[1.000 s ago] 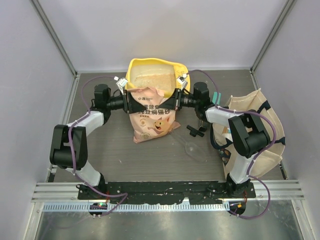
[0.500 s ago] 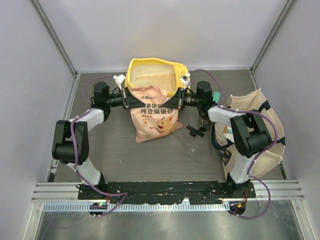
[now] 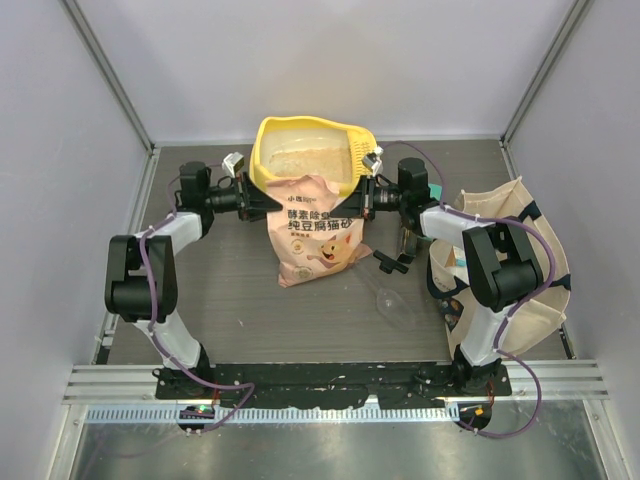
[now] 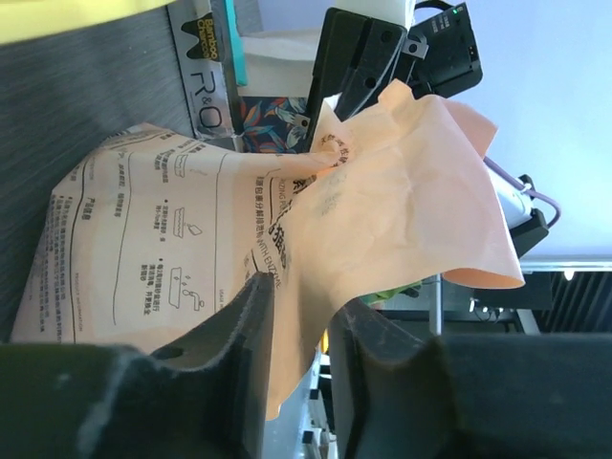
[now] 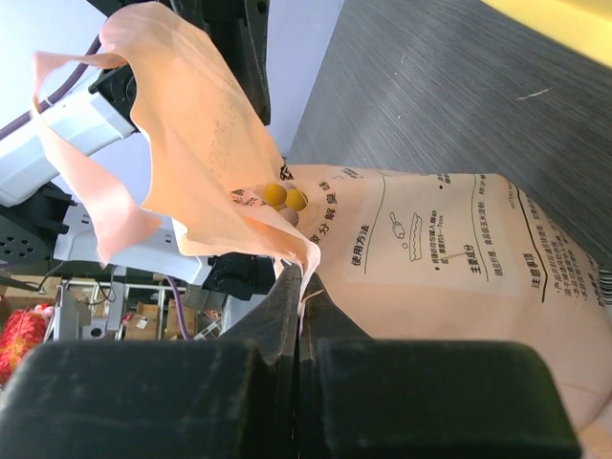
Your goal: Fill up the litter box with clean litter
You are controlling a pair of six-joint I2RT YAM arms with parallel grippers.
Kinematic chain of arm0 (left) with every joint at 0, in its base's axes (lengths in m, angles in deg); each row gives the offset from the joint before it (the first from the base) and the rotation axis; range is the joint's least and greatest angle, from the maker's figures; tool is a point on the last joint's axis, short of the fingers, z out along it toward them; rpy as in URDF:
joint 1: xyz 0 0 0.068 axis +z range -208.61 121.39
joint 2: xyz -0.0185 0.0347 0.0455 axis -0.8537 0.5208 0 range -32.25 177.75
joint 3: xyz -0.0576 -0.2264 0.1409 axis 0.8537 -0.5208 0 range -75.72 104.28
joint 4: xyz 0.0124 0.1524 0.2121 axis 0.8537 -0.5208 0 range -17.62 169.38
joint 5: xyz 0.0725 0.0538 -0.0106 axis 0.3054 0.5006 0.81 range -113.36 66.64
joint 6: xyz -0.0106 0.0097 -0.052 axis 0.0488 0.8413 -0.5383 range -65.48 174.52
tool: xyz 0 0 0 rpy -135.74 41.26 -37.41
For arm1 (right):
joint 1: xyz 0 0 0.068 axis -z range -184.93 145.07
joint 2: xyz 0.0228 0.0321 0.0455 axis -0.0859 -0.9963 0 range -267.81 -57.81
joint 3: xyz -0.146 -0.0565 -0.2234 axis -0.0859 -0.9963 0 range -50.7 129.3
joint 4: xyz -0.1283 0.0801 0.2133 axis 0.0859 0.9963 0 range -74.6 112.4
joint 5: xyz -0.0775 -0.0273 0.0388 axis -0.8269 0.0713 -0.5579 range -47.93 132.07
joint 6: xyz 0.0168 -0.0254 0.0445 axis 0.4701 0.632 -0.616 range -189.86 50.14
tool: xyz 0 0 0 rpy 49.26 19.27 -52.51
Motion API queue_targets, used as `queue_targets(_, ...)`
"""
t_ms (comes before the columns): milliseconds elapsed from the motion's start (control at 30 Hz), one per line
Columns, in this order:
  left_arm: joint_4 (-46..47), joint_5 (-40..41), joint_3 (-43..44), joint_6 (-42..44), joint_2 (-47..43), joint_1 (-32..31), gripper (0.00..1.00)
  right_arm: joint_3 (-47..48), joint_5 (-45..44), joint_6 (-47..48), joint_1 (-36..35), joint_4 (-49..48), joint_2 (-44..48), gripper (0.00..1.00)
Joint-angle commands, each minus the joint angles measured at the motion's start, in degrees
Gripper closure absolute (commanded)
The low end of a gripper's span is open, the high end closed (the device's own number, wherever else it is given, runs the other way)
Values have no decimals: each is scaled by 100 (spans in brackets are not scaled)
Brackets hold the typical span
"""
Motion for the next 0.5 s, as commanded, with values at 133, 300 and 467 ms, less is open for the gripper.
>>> queue_targets(133,455,636,-185,1042,-581,-440,52,363,486,-216,22,-467,133,98)
queue_targets(300,403,751,-440,1843,-607,-635,60,338,442,-199,57,-459,167,98)
queue_targets(467,235,734,-590,1828,-686,-635,95,180,407,-76,136,-441,343,99)
